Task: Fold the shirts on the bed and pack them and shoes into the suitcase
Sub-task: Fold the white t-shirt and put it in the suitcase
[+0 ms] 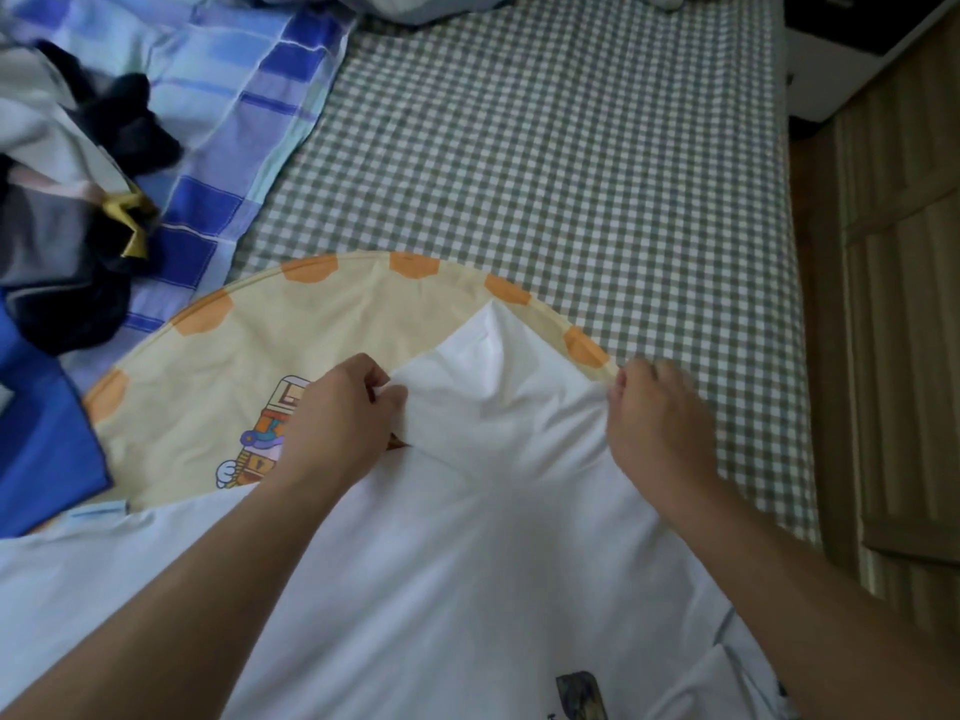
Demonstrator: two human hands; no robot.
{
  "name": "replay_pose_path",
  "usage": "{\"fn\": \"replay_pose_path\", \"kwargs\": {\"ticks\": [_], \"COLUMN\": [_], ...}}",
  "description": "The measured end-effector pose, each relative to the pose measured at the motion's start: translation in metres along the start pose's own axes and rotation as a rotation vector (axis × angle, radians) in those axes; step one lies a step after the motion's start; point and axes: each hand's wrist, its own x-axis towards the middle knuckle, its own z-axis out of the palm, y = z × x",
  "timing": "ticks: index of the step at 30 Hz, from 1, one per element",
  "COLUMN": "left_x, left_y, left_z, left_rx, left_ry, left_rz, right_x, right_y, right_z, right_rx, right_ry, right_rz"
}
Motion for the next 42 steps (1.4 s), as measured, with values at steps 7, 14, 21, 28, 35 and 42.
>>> {"fn": "replay_pose_path", "kwargs": {"ticks": [7,14,21,28,35,42], "left_x": [0.004,0.0,0.003,0.001,-0.053,-0.064], "left_y": [-0.006,-0.019,-0.03,-0.025,-0.156,-0.208], "left_z": [-0.002,-0.009,-0.005,0.006,-0.066,-0.114], "left_rx": [-0.148,-0.317,-0.356,-0.205,0.48,0.629], "left_ry": [-0.058,-0.111,-0.087,0.037,0.139,0.108], "left_rz": [-0.013,-0.027,0.002,0.1,0.386,0.527], "right_x": [0.076,0.111,0.125,0.097,0.064,0.049], "right_y": [-0.083,-0.08,-0.091,-0.112,-0.116,-0.116], "right_z": [-0.015,-0.021,-0.021,0.0,0.016,-0.043], "right_rx": [0.519,0.317,0.341,0.135,-0.125,-0.166], "right_ry": [-0.403,-0.532,-0.447,-0.176,-0.292,-0.305], "right_rz": [-0.37,-0.455,-0.417,-0.515,-0.818,-0.715]}}
